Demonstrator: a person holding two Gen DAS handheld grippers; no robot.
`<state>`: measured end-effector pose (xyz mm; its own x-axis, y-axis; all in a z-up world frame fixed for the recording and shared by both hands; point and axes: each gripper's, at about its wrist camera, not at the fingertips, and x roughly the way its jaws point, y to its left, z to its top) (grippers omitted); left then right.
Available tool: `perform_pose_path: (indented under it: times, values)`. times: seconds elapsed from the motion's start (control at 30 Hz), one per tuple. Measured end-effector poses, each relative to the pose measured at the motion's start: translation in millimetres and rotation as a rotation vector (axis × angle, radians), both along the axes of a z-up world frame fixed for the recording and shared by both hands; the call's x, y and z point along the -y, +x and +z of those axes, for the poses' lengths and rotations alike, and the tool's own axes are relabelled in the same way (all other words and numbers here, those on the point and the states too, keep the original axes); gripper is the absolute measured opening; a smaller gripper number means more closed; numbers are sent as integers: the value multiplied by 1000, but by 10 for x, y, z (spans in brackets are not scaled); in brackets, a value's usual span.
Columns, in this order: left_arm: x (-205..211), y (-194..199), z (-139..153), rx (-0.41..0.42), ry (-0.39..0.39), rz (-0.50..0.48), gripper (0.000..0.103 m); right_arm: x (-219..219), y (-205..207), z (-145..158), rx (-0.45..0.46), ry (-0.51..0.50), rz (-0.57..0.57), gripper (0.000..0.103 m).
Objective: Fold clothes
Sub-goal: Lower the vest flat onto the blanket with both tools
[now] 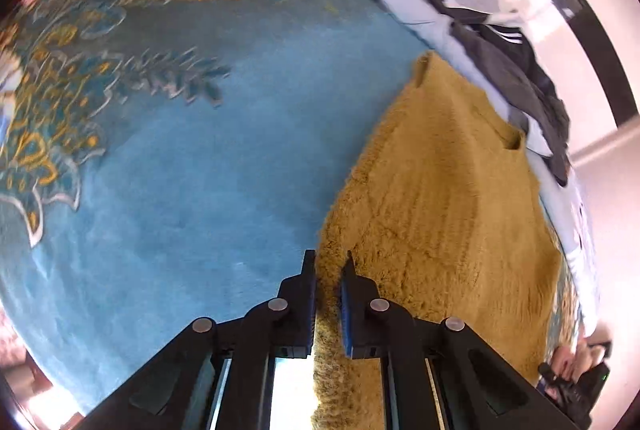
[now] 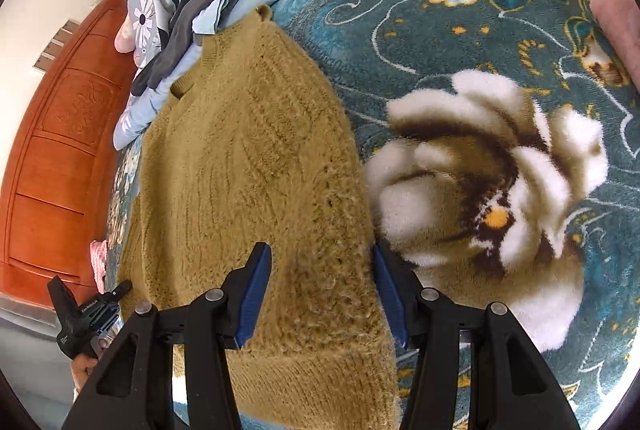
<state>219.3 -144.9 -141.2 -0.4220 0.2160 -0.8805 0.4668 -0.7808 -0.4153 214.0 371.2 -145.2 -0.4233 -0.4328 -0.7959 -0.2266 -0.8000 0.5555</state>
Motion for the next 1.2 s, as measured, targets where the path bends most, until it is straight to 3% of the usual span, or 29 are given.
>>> perform_pose_path:
  times: [0.03,0.13,0.2,0.27,0.37,0.53,0.6,0.67,0.8,0.87,0.93,1.03,1.2]
  values:
    - [13,14,-45,18,15,-9,11,-10,28,-15,6,-8,-6,54]
    - [-85,49,42,-33,39,-47,15,-25,86,-50,16,-27,-3,54]
    - [-124,78,83,-51,103,-66,20,-21,106,-50,15,-36,7,54]
    - [-176,146,85,-43,125,-86,41,-24,125,-46,14,-60,16,54]
    - [-264,315,56,-13,116,-144,48,-38,182,-63,11,-86,32,54]
    - [-471,551,36,28,33,-218,46,-4,328,-117,9,-110,73,53]
    - [-528,617,73,30,-3,-232,11,24,349,-115,12,-111,74,40]
    - [-517,639,183,18,-25,-224,10,25,363,-88,16,-114,69,10]
    - [-449,755,446,-21,-39,-204,10,-45,411,145,-31,-144,49,10]
    - [-411,780,422,-4,-43,-207,10,-137,470,290,-65,-147,40,9]
    - [-405,779,297,46,-45,-215,10,-204,501,243,-31,-101,47,9]
    - [-461,689,189,56,-46,-205,10,-249,518,-25,68,-72,35,9]
    - [-365,703,262,6,23,-209,14,-189,501,14,52,-45,59,9]
